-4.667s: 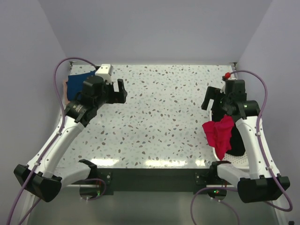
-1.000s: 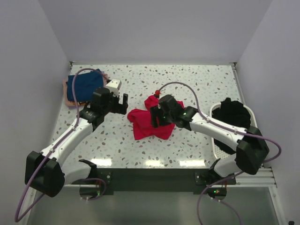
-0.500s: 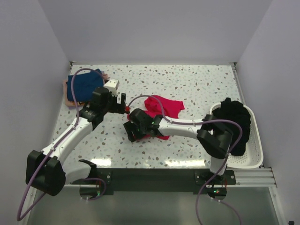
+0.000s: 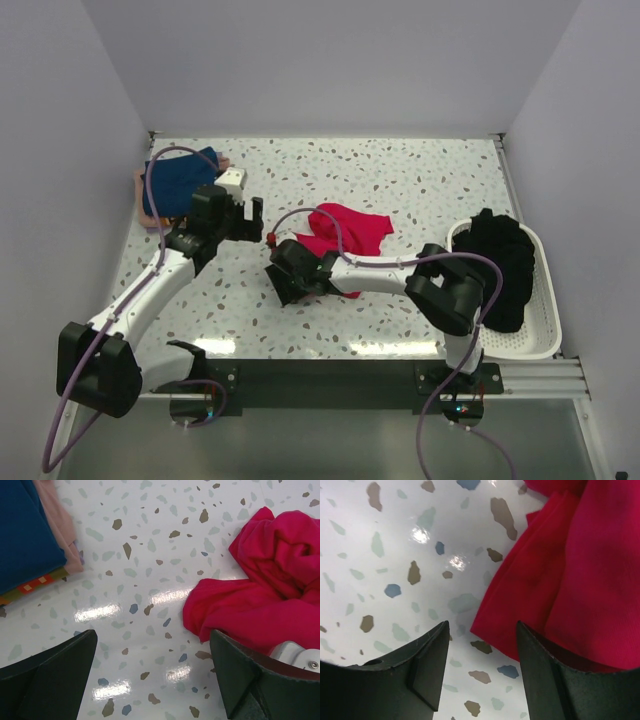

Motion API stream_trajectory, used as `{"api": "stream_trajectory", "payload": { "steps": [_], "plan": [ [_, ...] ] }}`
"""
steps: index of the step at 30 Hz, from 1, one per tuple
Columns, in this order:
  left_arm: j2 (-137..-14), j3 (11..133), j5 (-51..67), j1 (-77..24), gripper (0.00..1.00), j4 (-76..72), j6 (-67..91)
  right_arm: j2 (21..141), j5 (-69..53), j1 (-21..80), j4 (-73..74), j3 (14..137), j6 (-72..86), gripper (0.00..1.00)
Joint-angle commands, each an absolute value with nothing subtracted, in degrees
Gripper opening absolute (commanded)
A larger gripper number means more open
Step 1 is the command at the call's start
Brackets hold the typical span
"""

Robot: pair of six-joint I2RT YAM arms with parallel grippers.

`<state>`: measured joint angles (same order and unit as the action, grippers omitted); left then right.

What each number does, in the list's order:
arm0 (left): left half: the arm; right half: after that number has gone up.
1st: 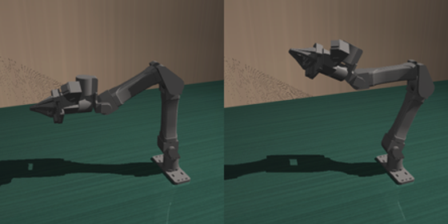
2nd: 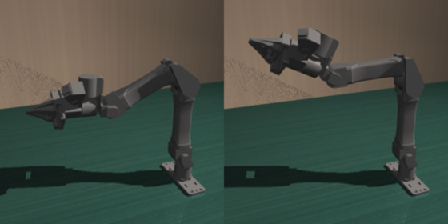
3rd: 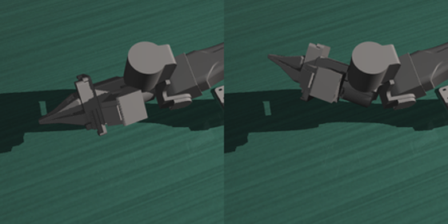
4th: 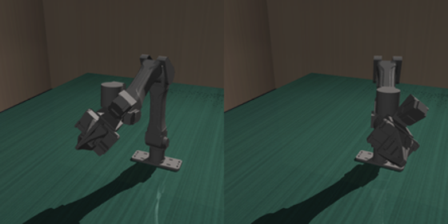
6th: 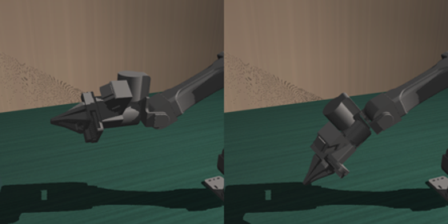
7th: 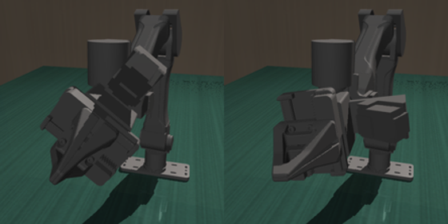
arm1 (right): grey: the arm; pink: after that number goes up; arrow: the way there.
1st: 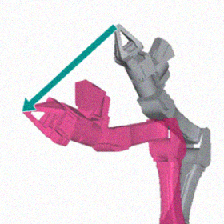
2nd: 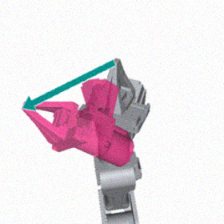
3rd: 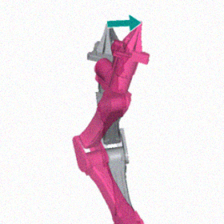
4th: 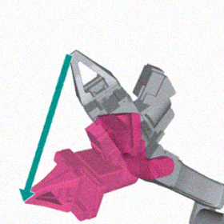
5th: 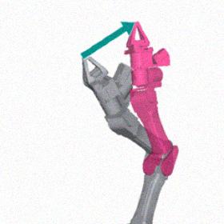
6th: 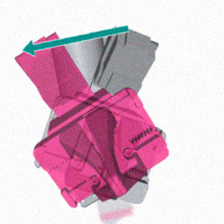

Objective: Fold and stack the t-shirts
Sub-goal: Flatten the tshirt out

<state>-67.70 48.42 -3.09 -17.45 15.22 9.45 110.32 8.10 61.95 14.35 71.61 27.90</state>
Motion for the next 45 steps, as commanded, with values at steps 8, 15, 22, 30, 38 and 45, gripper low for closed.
{"api": "stream_trajectory", "payload": {
  "steps": [8,15,22,30,38,45],
  "plan": [
    [-66.6,50.5,-1.6,-16.3,1.00,12.9,10.5,110.9,11.9,62.2,16.1,67.5,28.7,0.39],
    [-66.0,50.1,-0.4,-16.3,0.99,12.1,9.7,104.1,16.3,62.2,24.5,69.5,28.1,0.00],
    [-66.2,51.1,-3.4,-24.5,0.93,11.4,7.7,82.0,24.2,62.2,37.5,58.1,36.3,0.00],
    [-73.7,56.4,7.5,-37.4,0.95,5.8,17.5,69.4,30.8,62.1,49.0,50.0,47.4,0.00],
    [-86.7,60.2,8.4,-45.9,0.96,1.1,23.2,63.9,33.3,62.1,49.3,47.5,49.6,0.00],
    [-94.0,62.2,9.8,-50.4,0.97,-2.9,26.0,62.0,32.4,62.0,47.4,44.6,51.3,0.00]
  ]
}}
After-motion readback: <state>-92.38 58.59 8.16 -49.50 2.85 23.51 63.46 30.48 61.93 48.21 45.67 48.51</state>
